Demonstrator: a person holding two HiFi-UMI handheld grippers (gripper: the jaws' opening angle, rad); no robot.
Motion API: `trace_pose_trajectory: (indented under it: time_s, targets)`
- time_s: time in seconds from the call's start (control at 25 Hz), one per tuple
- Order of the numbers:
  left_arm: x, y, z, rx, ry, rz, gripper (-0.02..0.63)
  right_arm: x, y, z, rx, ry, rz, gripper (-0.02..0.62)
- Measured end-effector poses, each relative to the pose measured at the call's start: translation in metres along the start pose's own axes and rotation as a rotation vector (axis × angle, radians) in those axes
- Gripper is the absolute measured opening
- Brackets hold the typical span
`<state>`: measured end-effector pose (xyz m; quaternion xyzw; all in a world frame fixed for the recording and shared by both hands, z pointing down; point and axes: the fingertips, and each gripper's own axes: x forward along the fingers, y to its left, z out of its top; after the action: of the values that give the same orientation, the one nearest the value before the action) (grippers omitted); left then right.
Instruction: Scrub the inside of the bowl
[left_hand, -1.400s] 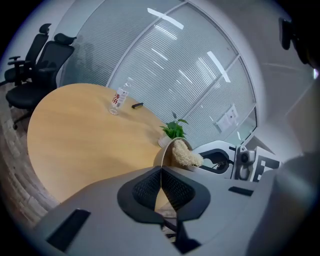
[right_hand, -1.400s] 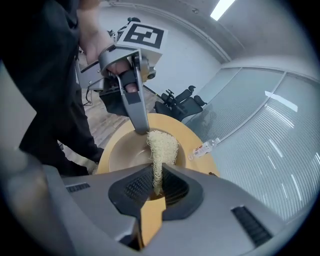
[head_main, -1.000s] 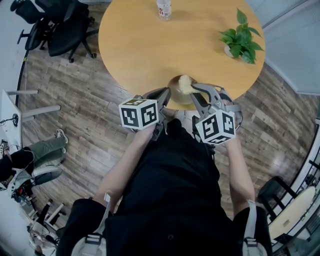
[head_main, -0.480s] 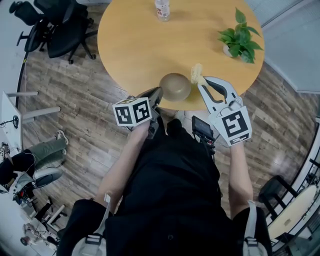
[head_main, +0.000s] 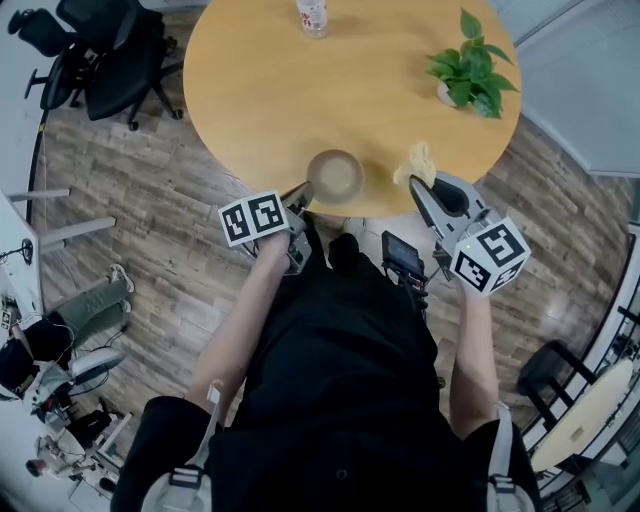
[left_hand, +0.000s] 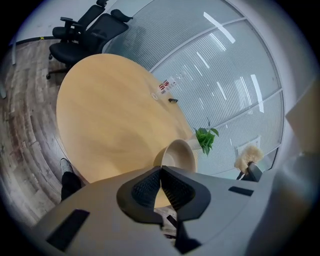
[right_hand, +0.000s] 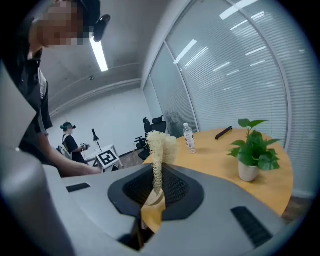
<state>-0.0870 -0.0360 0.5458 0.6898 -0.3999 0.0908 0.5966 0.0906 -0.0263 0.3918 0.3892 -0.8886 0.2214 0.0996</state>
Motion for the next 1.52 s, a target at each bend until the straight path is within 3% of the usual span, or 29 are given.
trace_pose_trajectory:
  time_s: [0.2, 0.68, 1.24, 1.36, 1.52]
  targets:
    - [0.011, 0.009, -0.009, -0.007, 0.035, 0.022, 0.017, -0.016, 0.0, -0.01, 0.118, -0.05, 0.053, 0.037]
    - [0.047, 0.007, -0.03, -0.038, 0.099, 0.02, 0.017, -0.044, -0.015, -0.036, 0.209, -0.029, -0.003, 0.037]
    - [0.057, 0.005, -0.033, -0.03, 0.106, 0.0, 0.026, -0.048, -0.018, -0.037, 0.213, -0.028, -0.015, 0.037]
    - [0.058, 0.006, -0.034, -0.04, 0.105, -0.005, 0.083, -0.046, -0.017, -0.036, 0.216, -0.028, -0.007, 0.038]
    - [0.057, 0.009, -0.032, -0.046, 0.094, 0.001, 0.089, -0.044, -0.015, -0.033, 0.221, -0.039, 0.019, 0.037]
